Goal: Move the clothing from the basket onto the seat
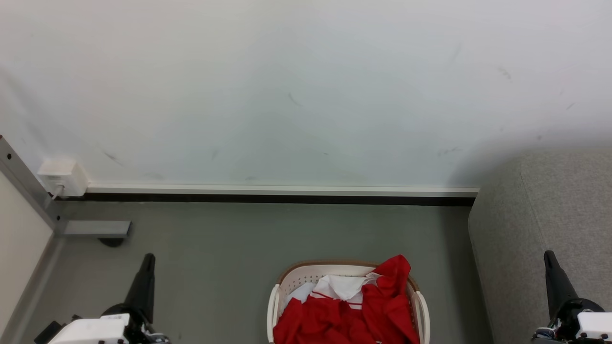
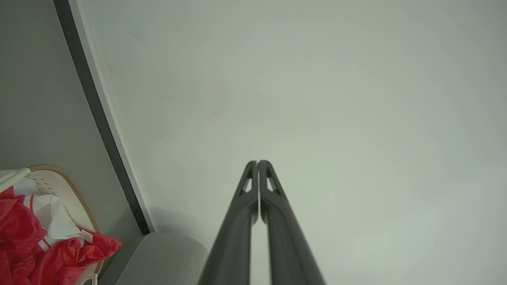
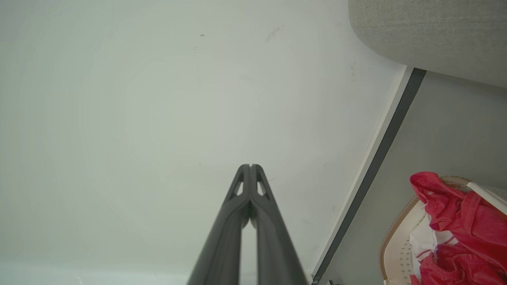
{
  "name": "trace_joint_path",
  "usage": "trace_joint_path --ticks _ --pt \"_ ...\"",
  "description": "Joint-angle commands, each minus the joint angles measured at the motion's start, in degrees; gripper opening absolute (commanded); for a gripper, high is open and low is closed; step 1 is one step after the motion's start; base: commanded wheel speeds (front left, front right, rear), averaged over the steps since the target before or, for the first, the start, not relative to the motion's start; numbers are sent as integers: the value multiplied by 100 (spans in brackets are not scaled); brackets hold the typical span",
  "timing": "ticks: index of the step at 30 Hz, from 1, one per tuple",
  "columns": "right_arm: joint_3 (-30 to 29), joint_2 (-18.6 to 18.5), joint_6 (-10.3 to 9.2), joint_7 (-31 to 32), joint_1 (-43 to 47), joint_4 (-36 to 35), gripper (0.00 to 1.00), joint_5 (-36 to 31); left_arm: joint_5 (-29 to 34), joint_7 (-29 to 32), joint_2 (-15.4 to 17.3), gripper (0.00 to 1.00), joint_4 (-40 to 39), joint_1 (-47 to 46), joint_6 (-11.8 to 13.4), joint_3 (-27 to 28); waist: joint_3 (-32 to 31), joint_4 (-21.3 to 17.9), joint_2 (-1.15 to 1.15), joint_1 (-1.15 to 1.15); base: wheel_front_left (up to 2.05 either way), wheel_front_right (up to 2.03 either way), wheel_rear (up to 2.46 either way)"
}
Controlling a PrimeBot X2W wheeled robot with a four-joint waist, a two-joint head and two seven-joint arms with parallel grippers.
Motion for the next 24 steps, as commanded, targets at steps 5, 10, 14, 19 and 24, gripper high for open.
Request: trace_joint_path --ticks 5,10,14,19,24 --pt "-22 0 -13 20 -27 4 0 -43 -80 23 13 0 -20 -37 -16 7 0 0 0 0 0 0 0" --pt "-22 0 -13 20 -27 4 0 -43 -80 23 13 0 -20 -37 -16 7 0 0 0 0 0 0 0" --pt "0 0 0 0 0 0 100 0 0 0 0 100 0 0 0 0 0 0 0 0 0 0 0" --pt "90 17 0 -64 53 8 100 5 -10 -81 -20 100 56 55 1 -45 2 1 0 0 0 0 0" --pt "240 14 -1 -220 60 -135 100 -31 20 -234 -17 100 -21 51 -2 -139 3 2 0 0 0 0 0"
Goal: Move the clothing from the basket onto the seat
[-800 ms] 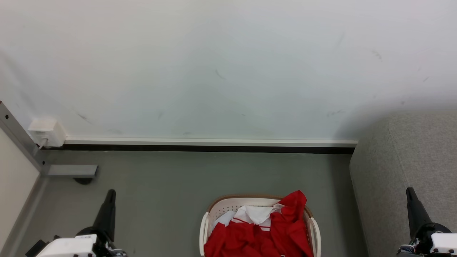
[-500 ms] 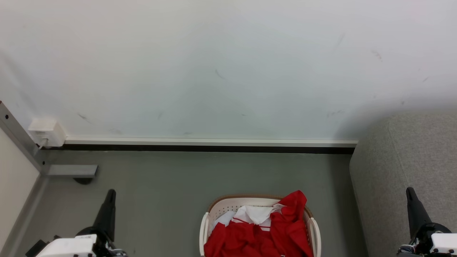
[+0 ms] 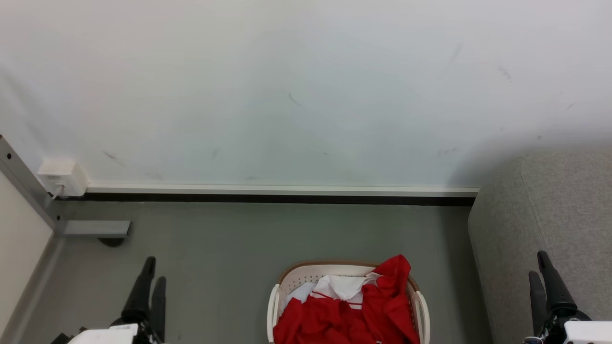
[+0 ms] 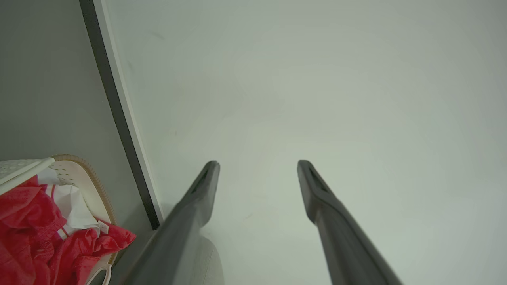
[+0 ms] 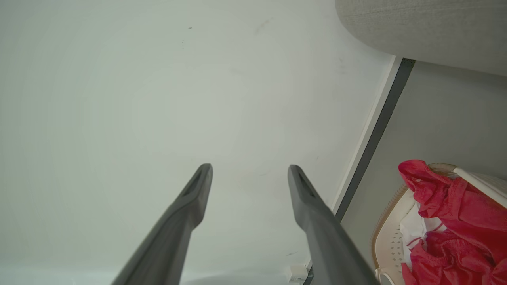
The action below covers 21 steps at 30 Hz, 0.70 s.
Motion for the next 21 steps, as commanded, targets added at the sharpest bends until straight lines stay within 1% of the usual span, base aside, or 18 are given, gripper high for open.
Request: trace_joint_path --ticks 1,9,21 --pt "61 -53 -1 -71 -107 -169 100 -54 41 -93 32 100 -142 -115 -11 -21 0 1 0 0 0 0 0" --pt "270 -85 -2 -299 -113 -407 100 -403 587 -308 37 100 -366 -102 -16 -57 -8 -5 0 0 0 0 0" --pt "519 -133 -3 -588 -67 -611 100 -1515 2030 -597 43 100 -651 -13 -1 -35 -18 -29 0 0 0 0 0"
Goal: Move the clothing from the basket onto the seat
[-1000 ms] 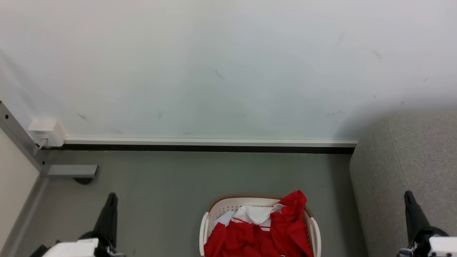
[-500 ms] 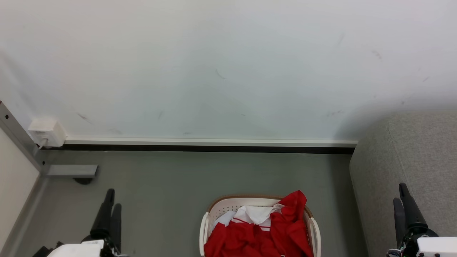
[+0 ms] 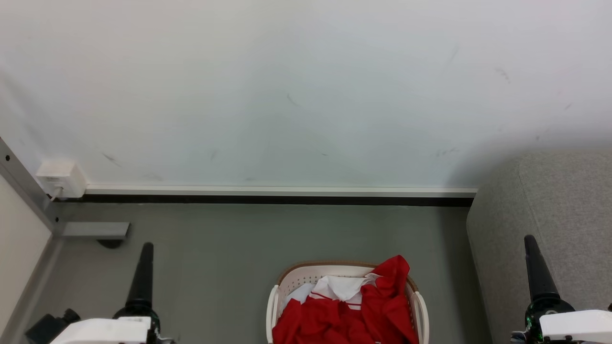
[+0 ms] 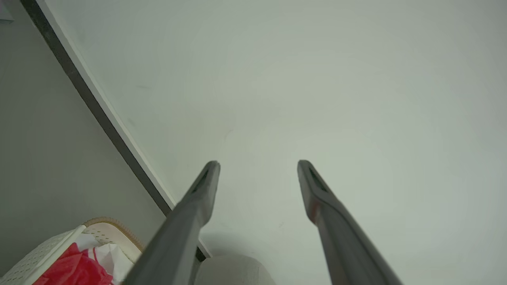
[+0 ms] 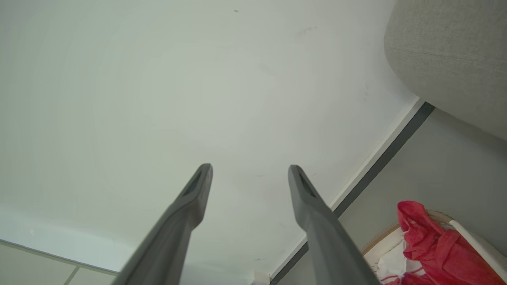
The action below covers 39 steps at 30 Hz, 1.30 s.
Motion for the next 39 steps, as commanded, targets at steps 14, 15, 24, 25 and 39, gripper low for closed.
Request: trace_joint_path --ticks 14,15,24,25,39 --pt "225 -135 -4 -362 -20 -95 100 -2204 1869 -355 47 100 -288 61 239 -230 1 -17 0 0 0 0 0" --pt "225 -127 -4 -380 -13 -86 100 -2315 2042 -370 48 100 -299 61 264 -248 0 -19 0 0 0 0 0" --pt "243 -98 -5 -542 38 -30 100 -3150 3096 -539 52 100 -326 98 423 -347 -18 -37 0 0 0 0 0" --pt "247 -98 -5 -562 41 -26 100 -3226 3196 -560 53 100 -325 103 429 -357 -23 -37 0 0 0 0 0" --pt "361 -113 -6 -783 88 -53 100 -4129 4284 -778 58 100 -312 179 498 -432 -76 -49 0 0 0 0 0"
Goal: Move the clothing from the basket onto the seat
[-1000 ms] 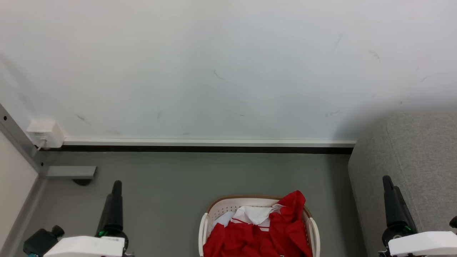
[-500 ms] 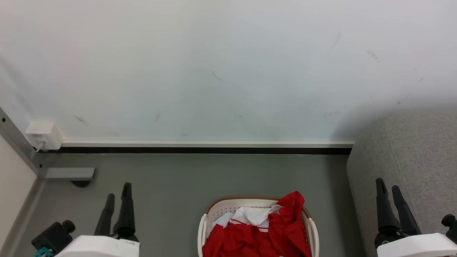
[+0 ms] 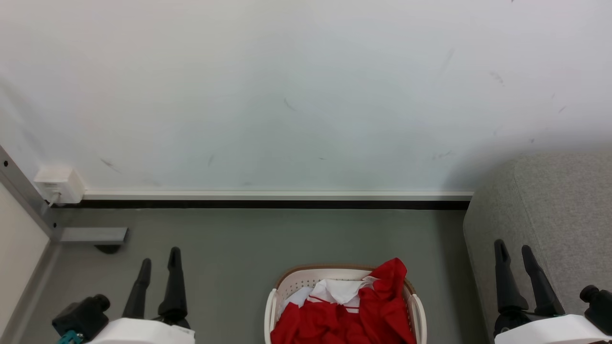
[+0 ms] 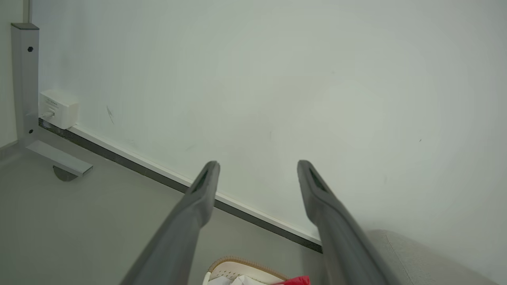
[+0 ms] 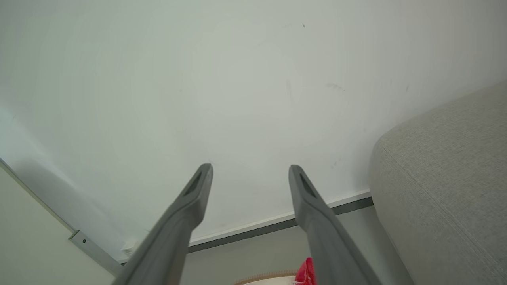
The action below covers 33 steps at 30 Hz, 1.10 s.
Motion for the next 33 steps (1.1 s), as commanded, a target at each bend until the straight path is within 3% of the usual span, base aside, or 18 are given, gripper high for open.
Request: trace_joint_path --ticks 1,33 --pt "18 -50 -7 -46 30 -56 100 -139 195 -45 47 100 -59 21 19 -9 -3 0 0 0 0 0 0" --pt "398 -147 -10 -467 109 37 100 -1556 1878 -470 58 100 -79 119 57 -160 -14 -33 0 0 0 0 0"
